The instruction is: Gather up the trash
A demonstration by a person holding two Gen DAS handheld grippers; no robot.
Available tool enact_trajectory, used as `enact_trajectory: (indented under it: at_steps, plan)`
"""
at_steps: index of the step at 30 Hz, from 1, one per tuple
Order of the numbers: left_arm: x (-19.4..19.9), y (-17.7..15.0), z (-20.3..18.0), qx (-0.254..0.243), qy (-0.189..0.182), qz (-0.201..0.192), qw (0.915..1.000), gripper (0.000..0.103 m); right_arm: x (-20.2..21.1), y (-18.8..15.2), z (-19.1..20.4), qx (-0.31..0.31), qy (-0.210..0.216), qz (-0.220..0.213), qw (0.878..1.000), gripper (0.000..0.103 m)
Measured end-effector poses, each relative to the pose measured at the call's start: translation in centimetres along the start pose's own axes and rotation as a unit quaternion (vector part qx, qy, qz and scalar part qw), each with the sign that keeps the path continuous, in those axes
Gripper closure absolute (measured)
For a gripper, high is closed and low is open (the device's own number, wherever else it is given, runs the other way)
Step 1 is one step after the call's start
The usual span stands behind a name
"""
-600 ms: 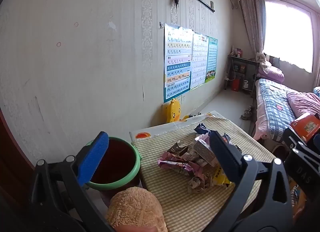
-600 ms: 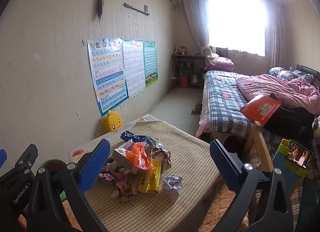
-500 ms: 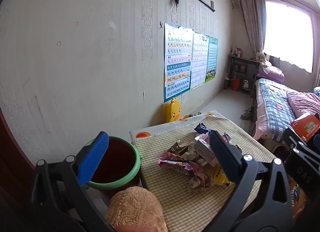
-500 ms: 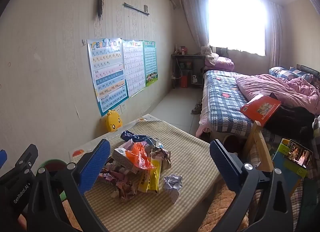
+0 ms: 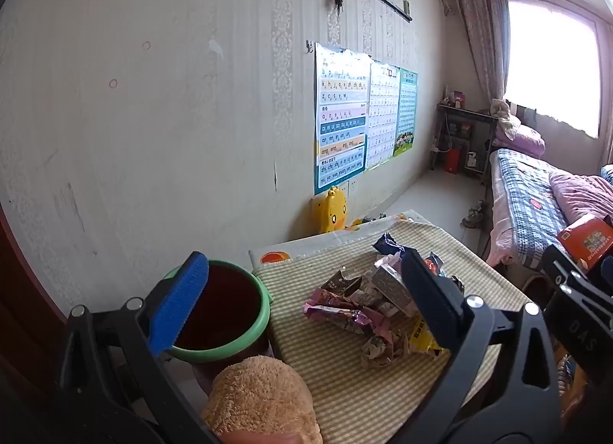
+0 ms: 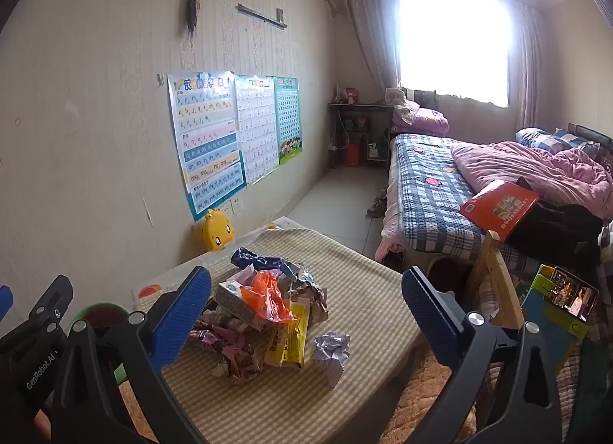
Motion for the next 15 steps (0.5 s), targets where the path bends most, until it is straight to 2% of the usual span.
enact_trajectory:
  at_steps: [15]
  plan:
    - [-0.18,-0.21,0.00,0.001,0.000,0.004,1.0000,0.004,0.00,-0.08,0.03,0.000,-0.001,0.000,1.000,0.008]
Point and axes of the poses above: each gripper's, at about its wrist camera, not at the fingertips, and x roughly against the way its jaws point, z to its left, y to its top, the point moved 8 cm from there along -x, roughly the way its jaws point, and after that the axes turned 13 degrees about -y, right-handed, at the moved point
